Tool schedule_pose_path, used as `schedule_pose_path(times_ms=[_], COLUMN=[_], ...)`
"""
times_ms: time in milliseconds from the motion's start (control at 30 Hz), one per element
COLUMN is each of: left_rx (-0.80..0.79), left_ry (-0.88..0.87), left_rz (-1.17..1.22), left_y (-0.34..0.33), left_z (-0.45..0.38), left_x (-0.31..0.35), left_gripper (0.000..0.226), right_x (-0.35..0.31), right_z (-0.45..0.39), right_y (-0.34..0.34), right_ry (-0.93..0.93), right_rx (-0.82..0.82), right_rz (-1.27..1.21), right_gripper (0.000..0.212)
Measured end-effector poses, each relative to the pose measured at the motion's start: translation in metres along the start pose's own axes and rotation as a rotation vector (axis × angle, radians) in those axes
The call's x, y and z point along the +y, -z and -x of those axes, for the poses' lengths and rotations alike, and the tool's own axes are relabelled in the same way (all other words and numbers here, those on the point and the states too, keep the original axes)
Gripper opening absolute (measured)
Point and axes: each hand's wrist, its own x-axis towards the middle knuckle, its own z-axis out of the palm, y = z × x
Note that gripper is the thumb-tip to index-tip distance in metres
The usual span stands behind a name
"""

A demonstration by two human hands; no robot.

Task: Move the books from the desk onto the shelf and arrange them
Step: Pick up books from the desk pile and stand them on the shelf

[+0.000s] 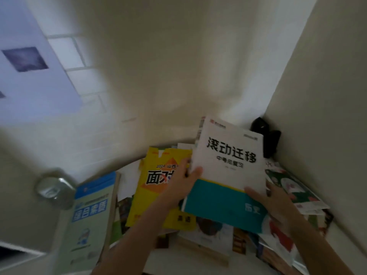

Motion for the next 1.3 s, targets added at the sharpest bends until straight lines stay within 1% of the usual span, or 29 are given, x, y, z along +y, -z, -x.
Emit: schedule_pose_path(times_ms=[33, 67, 100, 200, 333, 367, 400, 433, 467, 500, 533, 600, 633, 700, 767, 800, 833, 867, 933, 1033, 1100, 1200, 1300], left_rx=[0.039, 0.068, 0.094, 0.168, 0.254, 0.260, 0.257, 0.255, 0.248, 0.235, 0.216, 0.197, 0.189, 0.180, 0.171, 0.156, 0.144, 0.152, 0.223, 0.308, 0.348, 0.402, 0.457], left_ry=[-0.004, -0.002, 0.009, 0.055, 0.174, 0.193, 0.217, 0.253, 0.299, 0.327, 0.335, 0.336, 0.363, 0.422, 0.488, 0.503, 0.485, 0.450, 0.388, 0.337, 0.324, 0.300, 0.282], left_rz=[0.016, 0.030, 0.021, -0.052, -0.177, -0.264, -0.341, -0.403, -0.426, -0.399, -0.371, -0.284, -0.223, -0.084, -0.064, -0.068, -0.074, -0.074, -0.070, -0.139, -0.130, -0.040, -0.012], left_y=[0.026, 0.050, 0.071, 0.112, 0.139, 0.145, 0.152, 0.162, 0.167, 0.167, 0.164, 0.160, 0.160, 0.158, 0.156, 0.154, 0.151, 0.148, 0.146, 0.162, 0.187, 0.236, 0.278], left_z=[0.005, 0.012, 0.019, 0.030, 0.028, 0.025, 0.018, 0.006, -0.001, -0.001, 0.005, 0.010, 0.009, 0.010, 0.009, 0.010, 0.010, 0.013, 0.020, 0.040, 0.061, 0.096, 0.128], left_x=[0.000, -0.001, -0.006, -0.024, -0.065, -0.078, -0.095, -0.120, -0.132, -0.131, -0.121, -0.109, -0.110, -0.108, -0.109, -0.109, -0.113, -0.115, -0.120, -0.114, -0.108, -0.109, -0.119], left_gripper=[0.027, 0.025, 0.026, 0.028, 0.028, 0.035, 0.050, 0.067, 0.078, 0.078, 0.070, 0.052, 0.049, 0.058, 0.068, 0.066, 0.065, 0.068, 0.077, 0.066, 0.061, 0.055, 0.065], right_x=[-0.012, -0.022, -0.030, -0.031, -0.020, -0.016, -0.014, -0.008, 0.000, 0.004, 0.006, 0.001, -0.001, 0.005, 0.002, 0.000, -0.002, -0.005, -0.012, -0.026, -0.036, -0.047, -0.046], right_z=[-0.001, 0.000, 0.000, -0.004, -0.002, -0.004, -0.004, -0.009, -0.017, -0.022, -0.025, -0.020, -0.017, -0.020, -0.022, -0.024, -0.026, -0.026, -0.021, -0.006, 0.011, 0.043, 0.076], right_y=[-0.024, -0.050, -0.075, -0.130, -0.171, -0.178, -0.184, -0.188, -0.191, -0.193, -0.194, -0.194, -0.193, -0.192, -0.191, -0.191, -0.190, -0.190, -0.194, -0.209, -0.229, -0.276, -0.325], right_ry=[0.044, 0.089, 0.114, 0.117, 0.089, 0.082, 0.084, 0.077, 0.066, 0.057, 0.063, 0.072, 0.071, 0.052, 0.002, -0.044, -0.063, -0.051, 0.031, 0.168, 0.231, 0.286, 0.329], right_rx=[-0.015, -0.021, -0.024, -0.052, -0.028, -0.020, -0.012, 0.007, 0.017, 0.014, 0.023, 0.043, 0.047, 0.062, 0.046, 0.050, 0.046, 0.029, 0.009, -0.040, -0.100, -0.168, -0.243], right_rz=[0.012, 0.034, 0.070, 0.153, 0.271, 0.285, 0.321, 0.361, 0.398, 0.418, 0.426, 0.461, 0.479, 0.458, 0.315, 0.232, 0.225, 0.279, 0.421, 0.526, 0.465, 0.330, 0.213], right_gripper=[0.050, 0.042, 0.040, 0.046, 0.041, 0.040, 0.041, 0.046, 0.055, 0.062, 0.062, 0.050, 0.048, 0.051, 0.057, 0.060, 0.060, 0.059, 0.057, 0.054, 0.049, 0.046, 0.034])
